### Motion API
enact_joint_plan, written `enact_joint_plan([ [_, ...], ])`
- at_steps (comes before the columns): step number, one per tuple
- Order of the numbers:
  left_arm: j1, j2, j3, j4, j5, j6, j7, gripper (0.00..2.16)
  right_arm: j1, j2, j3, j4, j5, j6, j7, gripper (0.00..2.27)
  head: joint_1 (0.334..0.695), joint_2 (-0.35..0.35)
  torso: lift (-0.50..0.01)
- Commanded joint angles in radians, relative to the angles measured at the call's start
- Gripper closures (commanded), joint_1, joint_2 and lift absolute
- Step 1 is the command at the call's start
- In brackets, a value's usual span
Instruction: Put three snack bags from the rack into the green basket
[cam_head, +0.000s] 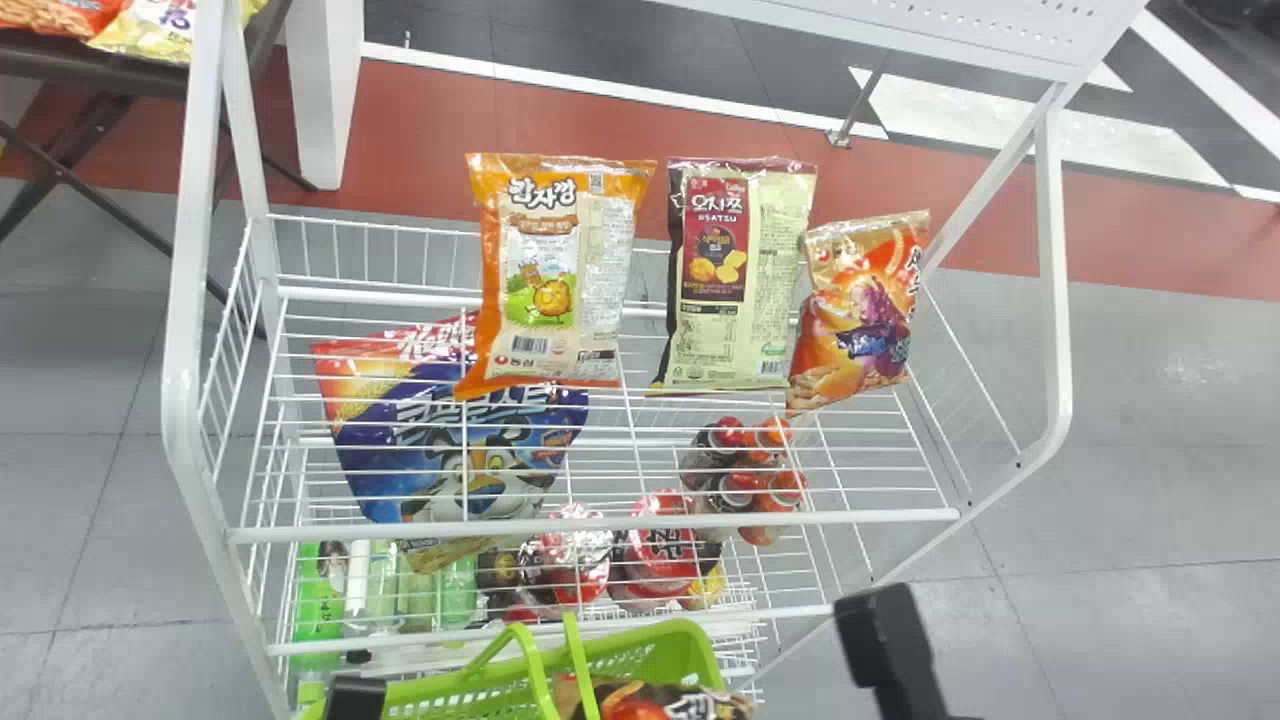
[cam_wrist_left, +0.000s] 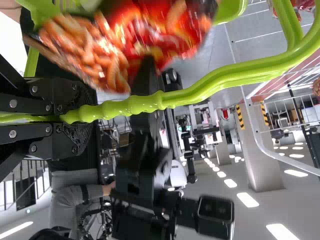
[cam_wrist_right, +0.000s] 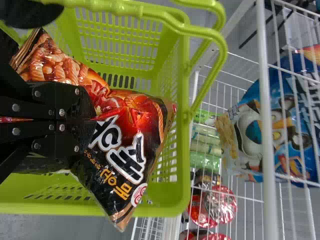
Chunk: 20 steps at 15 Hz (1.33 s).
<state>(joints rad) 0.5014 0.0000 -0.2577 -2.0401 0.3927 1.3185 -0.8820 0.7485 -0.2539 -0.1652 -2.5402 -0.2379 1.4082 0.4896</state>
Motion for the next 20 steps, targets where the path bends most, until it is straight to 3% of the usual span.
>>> enact_joint_plan([
  [1, 0.0, -0.003, -0.005, -0.002, 0.0, 0.0, 0.001, 1.27, -0.051, -0.005, 0.07, 0.135, 0.006, -0.111, -0.002, 2.19, 0.695, -0.35, 0.0],
  [6, 0.003, -0.003, -0.009, -0.005, -0.003, 0.0, 0.001, 1.27, -0.129, -0.005, 0.216, 0.342, 0.005, -0.24, -0.003, 2.19, 0.695, -0.35, 0.0],
  [12, 0.008, -0.003, -0.011, -0.006, -0.003, 0.0, 0.0, 1.27, -0.159, -0.007, 0.322, 0.403, 0.012, -0.295, -0.006, 2.11, 0.695, -0.35, 0.0],
  [13, 0.009, -0.003, -0.009, -0.008, -0.003, 0.0, 0.0, 1.27, -0.159, -0.011, 0.314, 0.397, 0.012, -0.271, -0.006, 1.77, 0.695, -0.35, 0.0],
  [15, 0.009, -0.003, -0.006, -0.011, -0.003, 0.0, 0.0, 1.27, -0.152, -0.022, 0.263, 0.328, 0.012, -0.151, 0.001, 0.02, 0.695, -0.35, 0.0],
  [20, 0.008, -0.003, -0.014, -0.009, -0.008, 0.0, 0.006, 1.27, -0.138, -0.025, 0.072, 0.115, 0.017, 0.164, 0.084, 0.05, 0.695, -0.35, 0.0],
])
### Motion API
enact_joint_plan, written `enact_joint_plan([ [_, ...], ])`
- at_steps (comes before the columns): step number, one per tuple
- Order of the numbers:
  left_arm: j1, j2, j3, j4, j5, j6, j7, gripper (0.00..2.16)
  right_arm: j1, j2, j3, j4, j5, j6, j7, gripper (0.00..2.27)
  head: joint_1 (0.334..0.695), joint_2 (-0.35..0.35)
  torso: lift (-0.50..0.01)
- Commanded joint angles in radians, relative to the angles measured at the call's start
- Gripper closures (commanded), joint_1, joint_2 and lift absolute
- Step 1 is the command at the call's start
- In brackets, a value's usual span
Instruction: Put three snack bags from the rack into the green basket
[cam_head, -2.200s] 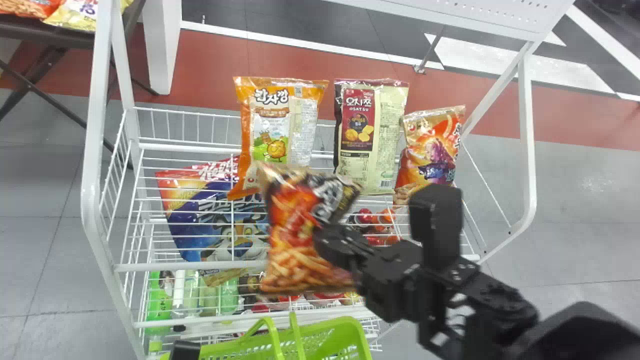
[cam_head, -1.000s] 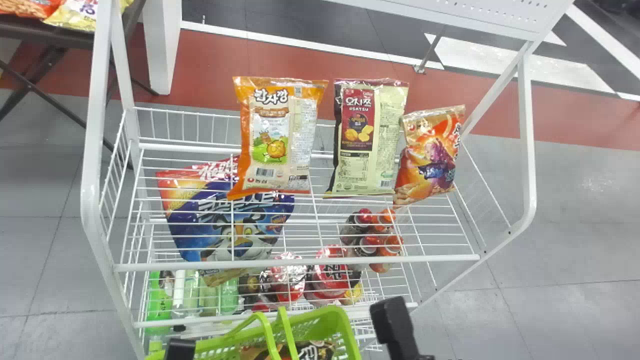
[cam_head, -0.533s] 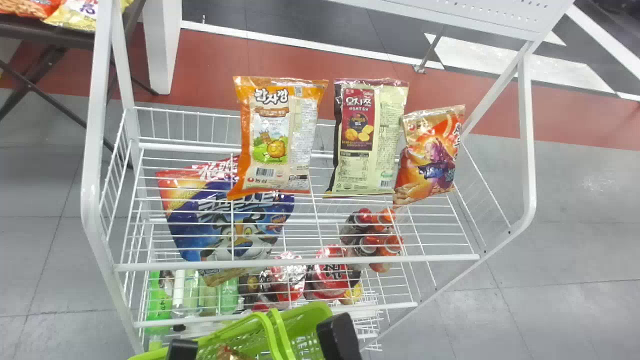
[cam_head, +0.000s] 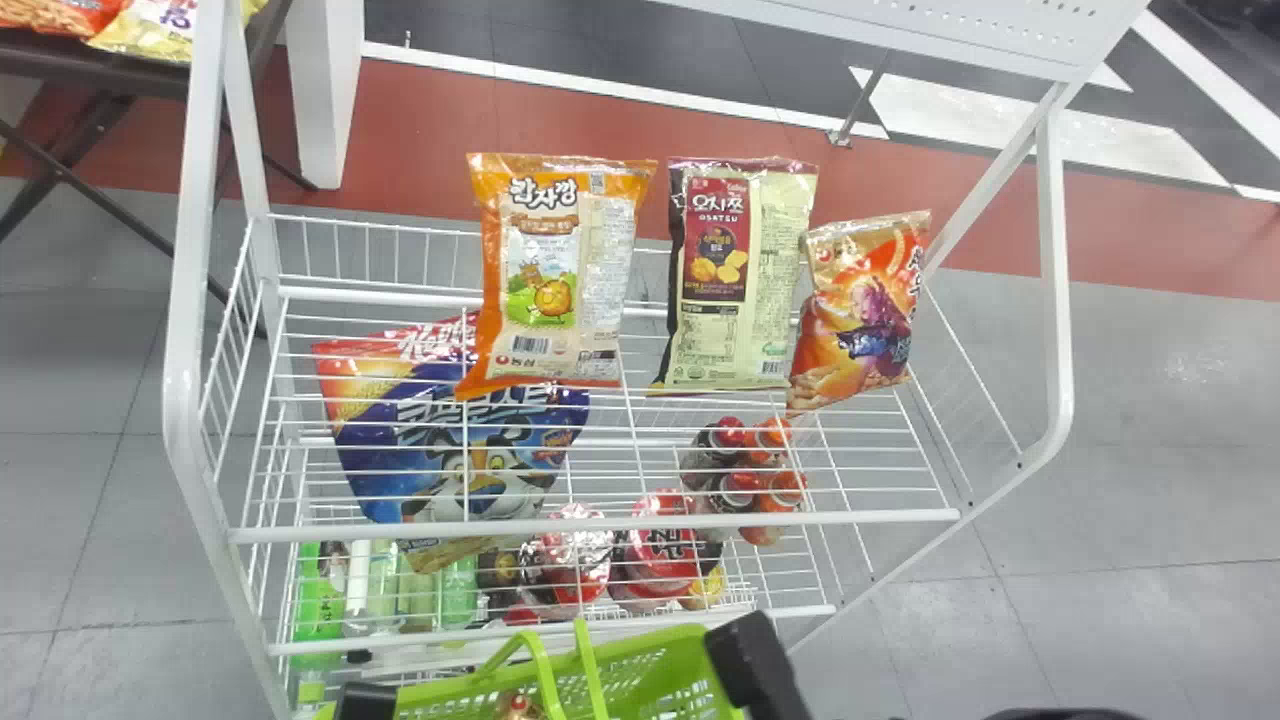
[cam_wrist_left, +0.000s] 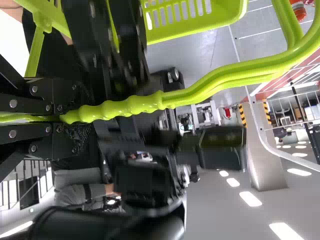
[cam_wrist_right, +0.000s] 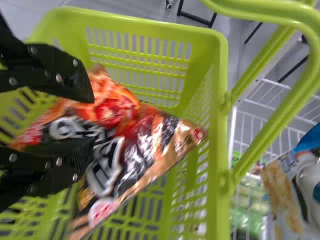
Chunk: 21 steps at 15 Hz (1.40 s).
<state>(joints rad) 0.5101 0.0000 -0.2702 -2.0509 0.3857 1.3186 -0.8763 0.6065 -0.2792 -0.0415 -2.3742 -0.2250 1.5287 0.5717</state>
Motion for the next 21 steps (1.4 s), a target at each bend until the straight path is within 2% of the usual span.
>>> enact_joint_plan([
  [1, -0.001, -0.003, -0.001, 0.0, -0.001, 0.0, 0.0, 1.27, 0.006, 0.0, -0.084, -0.074, 0.009, 0.044, 0.01, 0.05, 0.695, -0.35, 0.0],
  [4, -0.001, -0.003, 0.0, 0.0, -0.001, 0.0, -0.001, 1.27, 0.006, 0.017, -0.169, -0.109, 0.006, -0.02, 0.016, 0.07, 0.695, -0.35, 0.0],
  [5, -0.001, -0.003, 0.0, 0.0, -0.001, 0.0, -0.001, 1.27, 0.002, 0.032, -0.193, -0.109, 0.003, -0.103, 0.011, 0.08, 0.695, -0.35, 0.0],
  [8, -0.001, -0.003, -0.006, 0.001, -0.001, 0.0, -0.001, 1.27, -0.047, 0.043, -0.204, -0.08, -0.06, -0.373, -0.05, 0.08, 0.695, -0.35, 0.0],
  [10, -0.001, -0.003, -0.009, 0.003, -0.001, 0.0, 0.0, 1.27, -0.103, 0.055, -0.158, -0.033, -0.073, -0.499, -0.081, 0.08, 0.695, -0.35, 0.0],
  [15, -0.009, -0.003, -0.023, 0.0, -0.011, 0.021, 0.003, 1.27, -0.277, 0.06, 0.061, 0.174, -0.022, -0.879, -0.26, 0.09, 0.695, -0.35, 0.0],
  [18, -0.024, -0.003, -0.032, 0.001, -0.018, 0.052, 0.005, 1.27, -0.341, 0.09, 0.141, 0.297, 0.038, -1.078, -0.375, 0.09, 0.695, -0.35, 0.0],
  [21, -0.035, -0.003, -0.044, 0.001, -0.021, 0.067, 0.013, 1.27, -0.404, 0.12, 0.198, 0.42, 0.09, -1.219, -0.455, 0.1, 0.695, -0.35, 0.0],
])
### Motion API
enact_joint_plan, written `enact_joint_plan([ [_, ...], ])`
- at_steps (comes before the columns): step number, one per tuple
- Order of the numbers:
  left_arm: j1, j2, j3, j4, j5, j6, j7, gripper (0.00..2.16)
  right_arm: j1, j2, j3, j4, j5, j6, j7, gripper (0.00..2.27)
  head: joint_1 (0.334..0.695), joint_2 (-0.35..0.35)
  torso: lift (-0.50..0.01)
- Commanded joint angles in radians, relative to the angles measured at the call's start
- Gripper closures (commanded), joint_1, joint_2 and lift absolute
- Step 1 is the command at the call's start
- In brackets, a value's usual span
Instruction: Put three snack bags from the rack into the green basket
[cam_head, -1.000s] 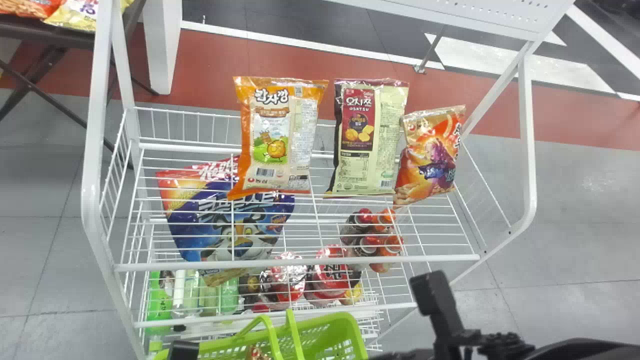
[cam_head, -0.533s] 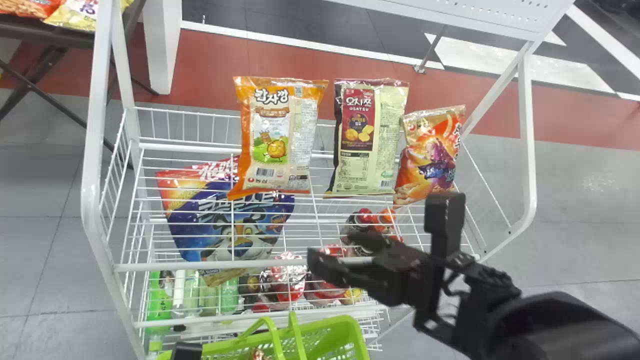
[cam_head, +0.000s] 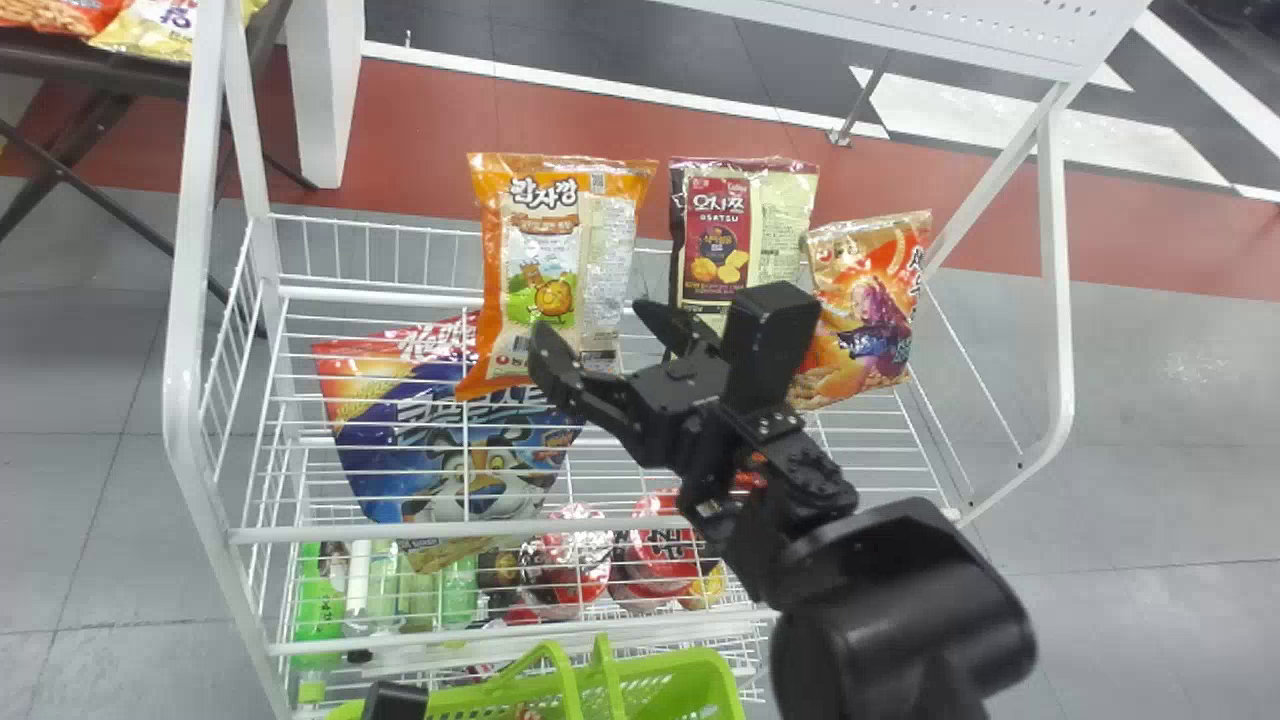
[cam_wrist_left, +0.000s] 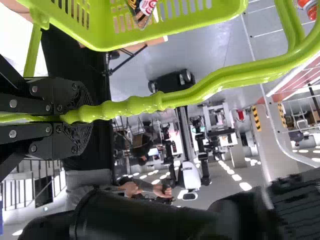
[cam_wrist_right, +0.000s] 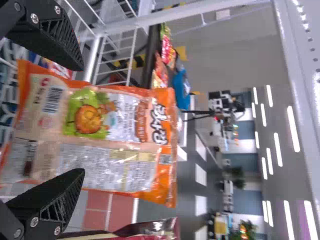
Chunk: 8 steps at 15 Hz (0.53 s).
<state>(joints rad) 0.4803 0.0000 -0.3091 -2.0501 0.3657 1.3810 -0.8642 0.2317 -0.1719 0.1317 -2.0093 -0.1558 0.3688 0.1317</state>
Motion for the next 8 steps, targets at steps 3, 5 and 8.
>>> enact_joint_plan([
  [3, -0.009, -0.003, -0.004, 0.002, -0.001, 0.008, -0.001, 1.27, -0.092, 0.023, 0.042, 0.156, 0.035, -0.115, -0.049, 0.1, 0.695, -0.35, 0.0],
  [5, -0.014, -0.003, -0.004, 0.007, -0.001, 0.008, -0.004, 1.27, -0.124, 0.023, 0.04, 0.196, 0.032, -0.096, -0.049, 0.19, 0.695, -0.35, 0.0],
  [8, -0.02, -0.003, -0.004, 0.018, 0.001, 0.005, -0.003, 1.27, -0.133, 0.023, 0.037, 0.198, 0.032, -0.069, -0.04, 1.21, 0.695, -0.35, 0.0],
])
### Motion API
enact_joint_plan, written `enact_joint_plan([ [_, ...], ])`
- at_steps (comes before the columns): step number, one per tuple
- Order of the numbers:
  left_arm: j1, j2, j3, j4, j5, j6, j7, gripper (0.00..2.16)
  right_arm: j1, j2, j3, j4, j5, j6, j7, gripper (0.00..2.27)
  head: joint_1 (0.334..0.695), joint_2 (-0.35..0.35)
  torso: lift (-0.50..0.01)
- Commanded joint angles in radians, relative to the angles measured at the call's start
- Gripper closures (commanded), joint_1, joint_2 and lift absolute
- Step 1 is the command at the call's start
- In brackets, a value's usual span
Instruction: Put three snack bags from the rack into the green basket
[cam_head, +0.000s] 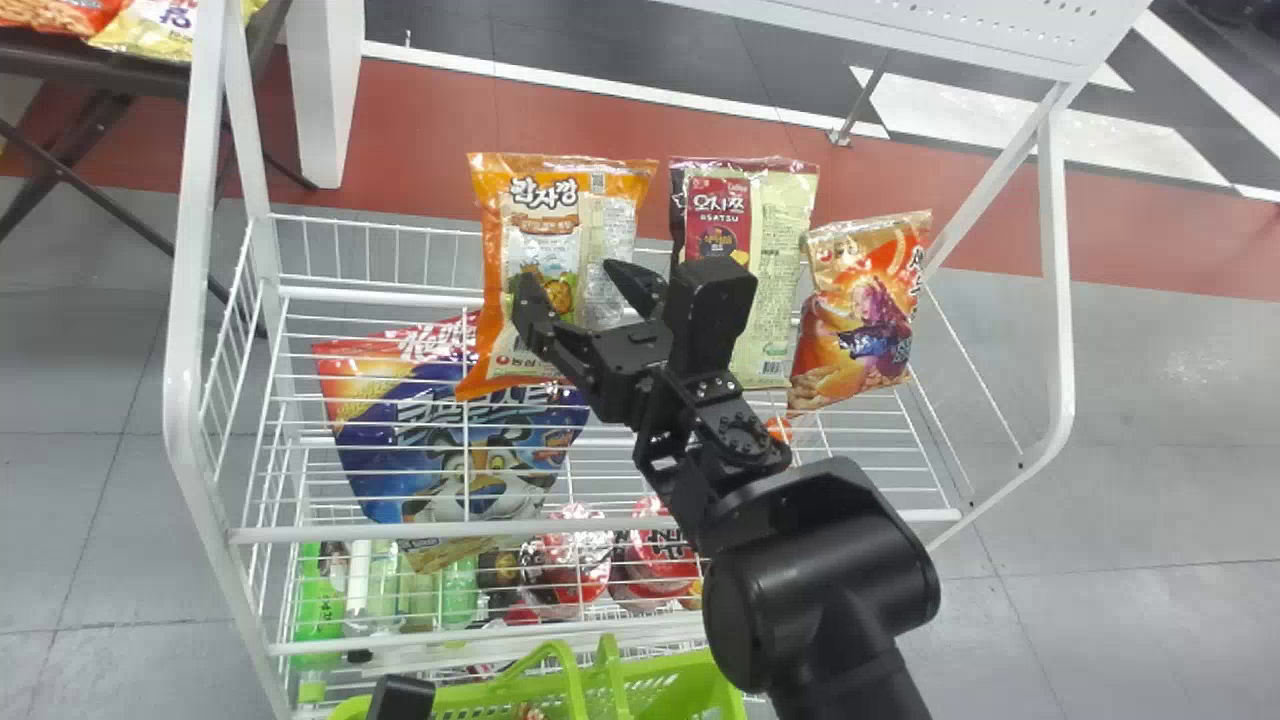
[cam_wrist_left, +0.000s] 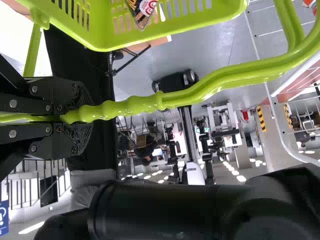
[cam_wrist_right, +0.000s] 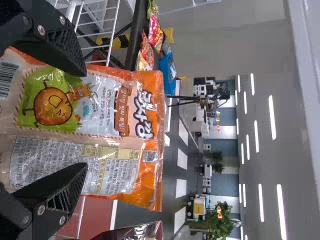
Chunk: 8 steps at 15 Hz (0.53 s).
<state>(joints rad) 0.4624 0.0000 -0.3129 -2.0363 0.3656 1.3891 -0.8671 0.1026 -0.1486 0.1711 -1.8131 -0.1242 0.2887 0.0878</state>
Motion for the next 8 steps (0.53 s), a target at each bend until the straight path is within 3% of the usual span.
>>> enact_joint_plan([
  [1, -0.002, -0.003, 0.0, 0.004, 0.001, -0.003, 0.0, 1.27, -0.009, 0.0, -0.002, 0.006, -0.003, 0.017, 0.01, 1.57, 0.695, -0.35, 0.0],
  [4, -0.002, -0.003, 0.0, 0.002, 0.004, 0.0, -0.003, 1.27, -0.02, -0.002, -0.005, 0.014, -0.002, 0.017, 0.02, 2.2, 0.695, -0.35, 0.0],
  [8, 0.002, -0.003, 0.0, 0.001, 0.004, -0.003, -0.003, 1.27, -0.015, -0.003, -0.016, 0.02, 0.003, -0.065, 0.043, 2.24, 0.695, -0.35, 0.0],
])
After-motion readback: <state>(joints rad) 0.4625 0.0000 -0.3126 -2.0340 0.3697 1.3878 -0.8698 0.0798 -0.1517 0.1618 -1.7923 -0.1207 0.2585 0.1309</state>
